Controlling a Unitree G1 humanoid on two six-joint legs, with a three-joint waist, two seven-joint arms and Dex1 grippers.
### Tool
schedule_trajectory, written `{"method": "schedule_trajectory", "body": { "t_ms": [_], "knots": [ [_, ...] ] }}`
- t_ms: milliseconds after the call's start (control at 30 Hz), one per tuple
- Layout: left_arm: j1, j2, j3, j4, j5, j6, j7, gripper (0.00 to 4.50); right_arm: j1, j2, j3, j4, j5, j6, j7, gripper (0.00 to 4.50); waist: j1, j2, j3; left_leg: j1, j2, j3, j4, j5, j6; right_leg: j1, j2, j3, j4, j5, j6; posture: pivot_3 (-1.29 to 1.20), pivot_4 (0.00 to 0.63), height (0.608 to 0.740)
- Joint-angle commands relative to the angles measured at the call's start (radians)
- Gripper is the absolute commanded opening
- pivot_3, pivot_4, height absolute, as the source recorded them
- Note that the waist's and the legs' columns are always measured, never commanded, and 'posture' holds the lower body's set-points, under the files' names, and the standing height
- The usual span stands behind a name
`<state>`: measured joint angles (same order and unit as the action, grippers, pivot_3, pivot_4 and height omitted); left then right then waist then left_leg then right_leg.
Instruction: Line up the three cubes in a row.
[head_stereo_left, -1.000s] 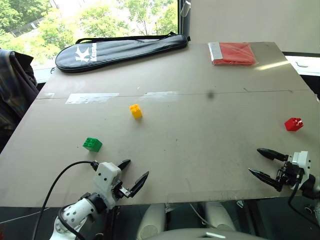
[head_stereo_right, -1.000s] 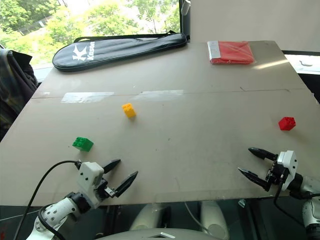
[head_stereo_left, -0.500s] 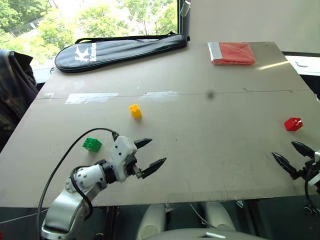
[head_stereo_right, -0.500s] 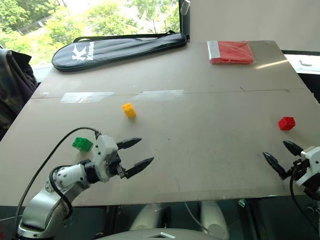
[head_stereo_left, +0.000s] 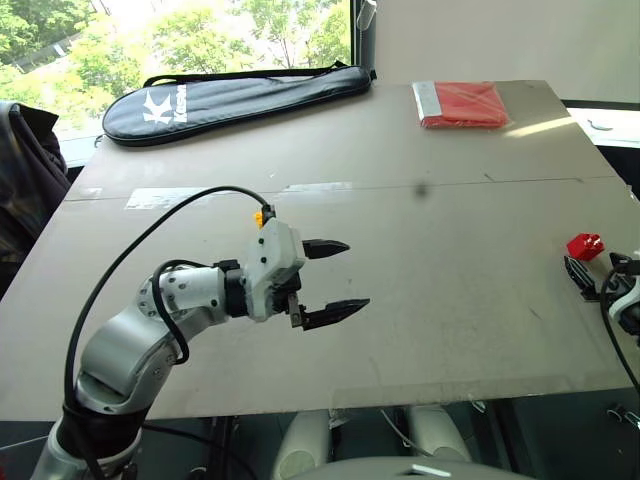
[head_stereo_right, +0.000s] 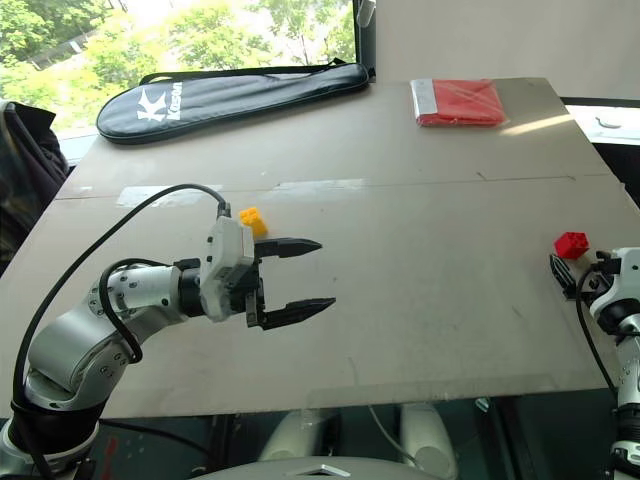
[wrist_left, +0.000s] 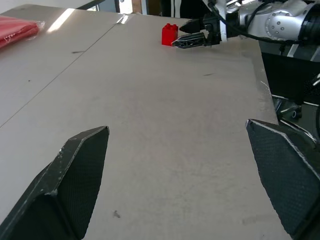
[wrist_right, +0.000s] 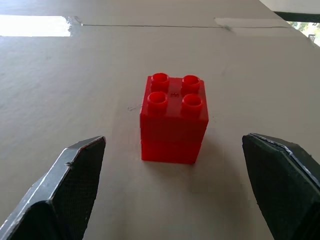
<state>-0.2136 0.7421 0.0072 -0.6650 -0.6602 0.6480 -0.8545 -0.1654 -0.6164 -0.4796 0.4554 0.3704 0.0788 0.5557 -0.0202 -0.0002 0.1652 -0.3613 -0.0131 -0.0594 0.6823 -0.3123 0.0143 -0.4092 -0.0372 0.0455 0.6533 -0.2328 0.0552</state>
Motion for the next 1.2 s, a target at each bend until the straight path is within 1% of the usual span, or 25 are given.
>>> {"method": "schedule_trajectory", "body": {
  "t_ms": [33, 100, 133, 167, 200, 333, 367, 467, 533, 567, 633, 667, 700, 800, 900, 967, 1067, 1200],
  "knots": [
    [-0.012, 0.01, 0.011, -0.051, -0.024, 0.012, 0.016, 4.48, -0.053, -0.028, -0.009, 0.078, -0.012, -0.048, 0.003, 4.5, 0.0, 0.0, 0.0, 0.0, 0.0, 0.0, 0.0, 0.0, 0.0, 0.0, 0.0, 0.0, 0.0, 0.0, 0.0, 0.0, 0.15, 0.74],
    [-0.009, 0.014, 0.016, -0.063, -0.033, 0.021, 0.021, 4.48, -0.072, -0.03, -0.005, 0.106, -0.015, -0.064, 0.024, 4.5, 0.0, 0.0, 0.0, 0.0, 0.0, 0.0, 0.0, 0.0, 0.0, 0.0, 0.0, 0.0, 0.0, 0.0, 0.0, 0.0, 0.15, 0.74],
    [-0.008, 0.016, 0.019, -0.068, -0.038, 0.026, 0.022, 4.5, -0.079, -0.031, -0.003, 0.116, -0.018, -0.072, 0.028, 4.1, 0.001, 0.0, 0.0, 0.0, 0.0, 0.0, 0.0, 0.0, 0.0, 0.0, 0.0, 0.0, 0.0, 0.0, 0.0, 0.0, 0.15, 0.74],
    [-0.007, 0.017, 0.022, -0.072, -0.041, 0.03, 0.024, 4.5, -0.085, -0.032, -0.002, 0.126, -0.02, -0.078, 0.03, 3.81, 0.001, 0.0, 0.0, 0.0, 0.0, 0.0, 0.0, 0.0, 0.0, 0.0, 0.0, 0.0, 0.0, 0.0, 0.0, 0.0, 0.15, 0.74],
    [-0.006, 0.019, 0.024, -0.075, -0.044, 0.031, 0.024, 4.5, -0.091, -0.032, -0.001, 0.135, -0.022, -0.084, 0.031, 3.31, 0.001, 0.0, 0.0, 0.0, 0.0, 0.0, 0.0, 0.0, 0.0, 0.0, 0.0, 0.0, 0.0, 0.0, 0.0, 0.0, 0.15, 0.74],
    [-0.008, 0.02, 0.037, -0.082, -0.07, 0.035, 0.033, 4.5, -0.105, -0.028, 0.008, 0.149, -0.023, -0.105, 0.057, 1.58, 0.0, 0.0, 0.0, 0.0, 0.0, 0.0, 0.0, 0.0, 0.0, 0.0, 0.0, 0.001, 0.0, 0.0, 0.0, 0.0, 0.15, 0.74],
    [-0.009, 0.02, 0.041, -0.084, -0.077, 0.037, 0.034, 4.5, -0.105, -0.027, 0.011, 0.147, -0.022, -0.107, 0.065, 1.25, 0.0, 0.0, 0.0, 0.0, 0.0, 0.0, 0.0, 0.0, 0.0, 0.0, 0.0, 0.001, 0.0, 0.0, 0.0, 0.0, 0.15, 0.74],
    [-0.013, 0.033, 0.042, -0.084, -0.084, 0.042, 0.029, 4.5, -0.094, -0.027, 0.029, 0.111, -0.025, -0.116, 0.109, 1.25, 0.0, 0.0, 0.0, 0.0, 0.0, 0.0, 0.0, 0.0, 0.0, 0.0, 0.0, 0.001, 0.0, 0.0, 0.0, 0.0, 0.15, 0.74],
    [-0.016, 0.039, 0.039, -0.078, -0.085, 0.042, 0.024, 4.5, -0.073, -0.031, 0.061, 0.052, -0.016, -0.116, 0.185, 1.25, -0.001, 0.0, 0.0, 0.0, 0.0, 0.0, 0.0, 0.0, 0.0, 0.0, 0.0, 0.001, 0.0, 0.0, 0.0, 0.0, 0.15, 0.74],
    [-0.019, 0.044, 0.033, -0.073, -0.078, 0.036, 0.018, 4.5, -0.058, -0.031, 0.082, 0.009, 0.002, -0.113, 0.249, 1.25, -0.001, 0.0, 0.0, 0.0, 0.0, 0.0, 0.0, 0.0, 0.0, 0.0, 0.0, 0.001, 0.0, 0.0, 0.0, 0.0, 0.15, 0.74],
    [-0.03, 0.05, 0.022, -0.058, -0.081, 0.029, -0.004, 4.5, -0.031, -0.034, 0.146, -0.087, 0.052, -0.099, 0.429, 1.25, -0.001, 0.0, 0.0, 0.0, 0.001, 0.0, 0.0, 0.0, 0.0, -0.001, 0.0, 0.0, 0.001, 0.0, 0.0, 0.0, 0.15, 0.74],
    [-0.036, 0.053, 0.016, -0.05, -0.081, 0.027, -0.017, 4.5, -0.023, -0.039, 0.186, -0.111, 0.051, -0.133, 0.517, 1.25, -0.002, 0.0, 0.0, 0.0, 0.001, 0.0, 0.0, 0.0, 0.0, -0.001, 0.0, 0.001, 0.001, 0.0, 0.0, 0.0, 0.15, 0.74],
    [-0.04, 0.054, 0.013, -0.045, -0.082, 0.026, -0.026, 4.5, -0.018, -0.043, 0.211, -0.122, 0.047, -0.159, 0.572, 1.25, -0.003, 0.0, 0.0, 0.0, 0.001, 0.0, 0.0, 0.0, 0.0, -0.001, 0.0, 0.001, 0.0, 0.0, 0.0, 0.0, 0.15, 0.74],
    [-0.047, 0.072, 0.002, -0.021, -0.062, 0.01, -0.07, 4.5, -0.038, -0.052, 0.297, -0.104, 0.043, -0.222, 0.759, 1.25, -0.003, 0.0, 0.001, 0.0, 0.001, 0.0, 0.0, 0.0, 0.0, 0.0, 0.0, 0.0, 0.001, 0.0, 0.0, 0.0, 0.15, 0.74],
    [-0.046, 0.101, 0.006, 0.003, -0.052, -0.012, -0.121, 4.5, -0.119, -0.029, 0.363, -0.044, 0.098, -0.235, 0.99, 1.25, -0.003, 0.0, 0.001, 0.0, 0.001, 0.0, 0.0, 0.0, 0.0, -0.001, 0.0, 0.0, 0.0, 0.0, 0.0, 0.0, 0.15, 0.74],
    [-0.034, 0.124, 0.014, 0.012, -0.04, -0.029, -0.15, 4.5, -0.183, -0.031, 0.42, 0.002, 0.071, -0.219, 1.044, 1.25, -0.006, -0.002, 0.002, 0.0, 0.001, 0.0, 0.0, 0.0, 0.0, -0.001, 0.0, 0.0, 0.0, 0.0, 0.0, 0.0, 0.15, 0.74],
    [-0.009, 0.153, 0.029, 0.014, -0.022, -0.051, -0.176, 4.5, -0.27, -0.061, 0.546, 0.089, 0.077, -0.264, 1.059, 1.25, -0.017, -0.002, 0.004, 0.001, 0.002, 0.0, 0.0, 0.0, -0.001, -0.001, 0.0, 0.0, 0.0, 0.0, 0.0, 0.0, 0.15, 0.74],
    [0.027, 0.173, 0.063, -0.007, -0.03, -0.056, -0.177, 4.5, -0.397, -0.05, 0.636, 0.253, 0.061, -0.318, 1.059, 1.25, -0.017, -0.003, 0.005, -0.001, 0.002, -0.001, 0.0, 0.001, -0.001, -0.002, -0.001, -0.001, 0.0, 0.0, 0.0, 0.0, 0.15, 0.74]
  ]
}}
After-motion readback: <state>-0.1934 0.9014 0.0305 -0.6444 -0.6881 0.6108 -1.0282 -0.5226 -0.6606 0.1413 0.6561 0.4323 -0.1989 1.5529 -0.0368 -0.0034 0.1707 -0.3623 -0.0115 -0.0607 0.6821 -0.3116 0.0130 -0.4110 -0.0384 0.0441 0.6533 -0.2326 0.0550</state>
